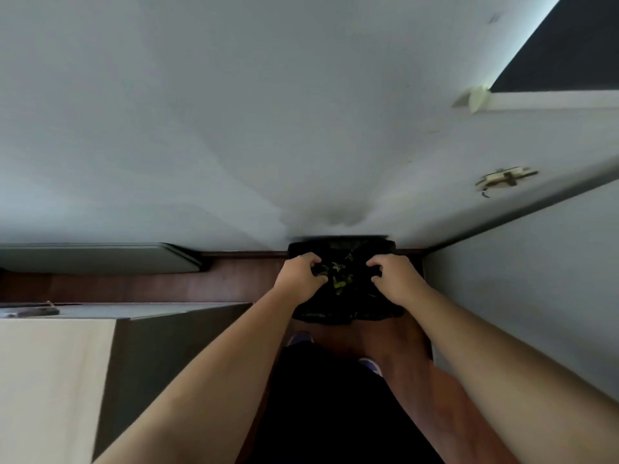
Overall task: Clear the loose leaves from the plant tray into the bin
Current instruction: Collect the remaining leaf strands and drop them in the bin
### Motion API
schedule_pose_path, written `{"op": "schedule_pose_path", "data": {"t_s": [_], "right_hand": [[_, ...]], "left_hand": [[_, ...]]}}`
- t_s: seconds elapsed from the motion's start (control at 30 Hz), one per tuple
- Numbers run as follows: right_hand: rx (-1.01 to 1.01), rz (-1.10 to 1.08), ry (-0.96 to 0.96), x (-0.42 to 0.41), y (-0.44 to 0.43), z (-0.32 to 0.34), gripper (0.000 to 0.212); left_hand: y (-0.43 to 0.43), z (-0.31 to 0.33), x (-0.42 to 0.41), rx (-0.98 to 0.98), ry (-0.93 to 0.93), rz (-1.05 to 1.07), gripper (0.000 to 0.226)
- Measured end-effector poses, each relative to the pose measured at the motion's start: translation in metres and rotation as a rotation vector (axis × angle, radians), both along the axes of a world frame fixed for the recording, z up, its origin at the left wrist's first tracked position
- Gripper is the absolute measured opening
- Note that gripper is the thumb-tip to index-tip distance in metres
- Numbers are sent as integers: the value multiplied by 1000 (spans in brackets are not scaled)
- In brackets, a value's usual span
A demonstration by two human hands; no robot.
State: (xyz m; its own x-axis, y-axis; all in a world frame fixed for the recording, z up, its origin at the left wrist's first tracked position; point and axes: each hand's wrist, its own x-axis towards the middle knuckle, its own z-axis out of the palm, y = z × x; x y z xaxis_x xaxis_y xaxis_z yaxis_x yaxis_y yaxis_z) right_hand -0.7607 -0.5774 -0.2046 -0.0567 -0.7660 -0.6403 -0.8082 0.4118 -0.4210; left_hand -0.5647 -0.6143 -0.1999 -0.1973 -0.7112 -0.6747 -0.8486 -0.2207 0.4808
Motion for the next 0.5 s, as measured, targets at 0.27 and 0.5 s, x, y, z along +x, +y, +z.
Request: {"op": "schedule_pose_path", "data": {"t_s": [0.27,0.5], "right_hand": [[-124,78,7,6,-16,61,21],[-310,317,-91,85,-26,148,16]], "left_hand": [[3,61,20,-105,-65,33,36],[59,157,80,-390,-95,289,27]]}}
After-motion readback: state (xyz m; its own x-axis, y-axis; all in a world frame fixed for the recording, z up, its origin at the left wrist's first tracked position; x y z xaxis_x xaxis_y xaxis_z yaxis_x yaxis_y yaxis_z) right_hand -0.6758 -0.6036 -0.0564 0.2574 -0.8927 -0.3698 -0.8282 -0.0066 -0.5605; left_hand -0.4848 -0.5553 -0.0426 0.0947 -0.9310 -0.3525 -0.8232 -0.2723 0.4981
